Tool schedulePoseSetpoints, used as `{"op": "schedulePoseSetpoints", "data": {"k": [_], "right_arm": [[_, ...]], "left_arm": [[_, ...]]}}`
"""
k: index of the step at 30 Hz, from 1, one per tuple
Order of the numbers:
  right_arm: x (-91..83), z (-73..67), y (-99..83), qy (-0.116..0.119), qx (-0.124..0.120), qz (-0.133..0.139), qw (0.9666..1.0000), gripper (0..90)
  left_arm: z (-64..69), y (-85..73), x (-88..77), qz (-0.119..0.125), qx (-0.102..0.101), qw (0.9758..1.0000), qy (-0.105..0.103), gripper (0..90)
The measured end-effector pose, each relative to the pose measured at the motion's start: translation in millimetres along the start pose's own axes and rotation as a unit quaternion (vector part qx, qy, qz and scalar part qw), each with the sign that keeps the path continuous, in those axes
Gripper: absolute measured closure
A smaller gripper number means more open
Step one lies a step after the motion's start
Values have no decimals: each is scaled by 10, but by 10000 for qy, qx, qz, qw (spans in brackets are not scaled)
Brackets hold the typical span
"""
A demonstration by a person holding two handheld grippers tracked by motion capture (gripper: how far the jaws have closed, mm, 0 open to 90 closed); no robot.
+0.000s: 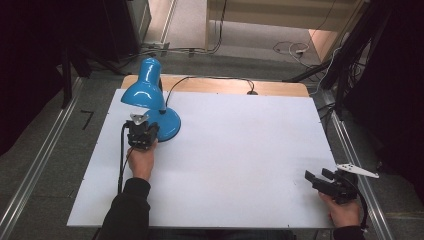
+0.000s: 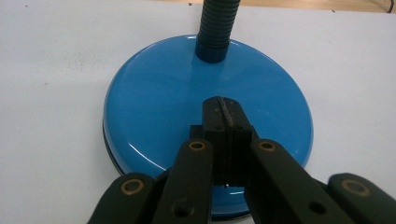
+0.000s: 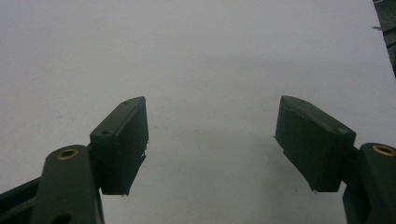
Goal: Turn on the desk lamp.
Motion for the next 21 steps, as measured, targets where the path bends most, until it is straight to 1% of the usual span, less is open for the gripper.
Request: {"op": "schedulePoseSetpoints", "data": {"k": [4,8,17,21], "right_arm": [[-1,-1,0,1,1,1,10000,241],[-1,0,-1,-1,-7,-2,10000,241],[-1,-1,-1,-8,-5,-1,10000,241],[0,-2,-1,-10,-15,-3,10000,241]], "left_arm": [[3,-2,-4,6,16,10000,13,900],[9,-5,-9,0,82,10000,36,900],[10,-14,-22,9,118,9999,46,900],[3,-35,-32,-34,147,9999,54,900]]}}
Point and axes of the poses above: each handheld gripper's, and its own axes: x roughly forward along the jaws, y roughly out of its top, z roughly to its right, the point moved 8 cm from there along x, roughly forward along the jaws, and after that the axes turned 2 degrees about -y, right-handed, at the moved point
